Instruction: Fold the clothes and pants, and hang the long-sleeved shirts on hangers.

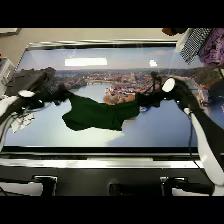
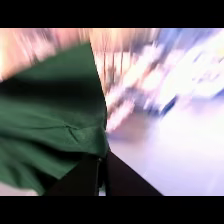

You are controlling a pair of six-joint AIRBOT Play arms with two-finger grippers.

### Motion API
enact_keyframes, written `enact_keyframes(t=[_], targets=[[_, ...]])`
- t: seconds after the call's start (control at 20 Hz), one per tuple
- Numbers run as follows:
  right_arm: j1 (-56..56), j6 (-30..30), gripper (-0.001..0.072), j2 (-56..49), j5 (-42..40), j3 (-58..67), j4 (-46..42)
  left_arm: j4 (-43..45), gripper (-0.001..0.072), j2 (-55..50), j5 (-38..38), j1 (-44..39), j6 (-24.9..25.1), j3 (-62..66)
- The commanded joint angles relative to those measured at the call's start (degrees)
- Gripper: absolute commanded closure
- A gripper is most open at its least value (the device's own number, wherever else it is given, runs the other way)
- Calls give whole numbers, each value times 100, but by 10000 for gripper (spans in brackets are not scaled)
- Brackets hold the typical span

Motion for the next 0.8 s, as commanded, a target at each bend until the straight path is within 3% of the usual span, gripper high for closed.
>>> enact_keyframes(t=[0.0, 0.15, 0.3, 0.4, 0.65, 0.75], targets=[[4, 256, 687, 1054, -614, 503, -1222, 42, 693, 833, -72, 374, 350, 811], [4, 1043, 687, 2083, -730, 988, -2216, 376, 693, 1908, -92, 601, 385, 1493], [4, 1178, 687, 3147, -678, 1132, -2704, 804, 693, 3126, -87, 800, 205, 1690], [4, 1325, 687, 3773, -520, 1132, -2815, 1521, 693, 3950, -96, 894, -264, 1685], [4, 1733, 687, 4979, -485, 1132, -2846, 3936, 692, 5519, -98, 1021, -2122, 1685], [4, 2129, 687, 5049, -544, 1132, -2826, 4116, 692, 5683, -144, 1021, -2304, 1685]])
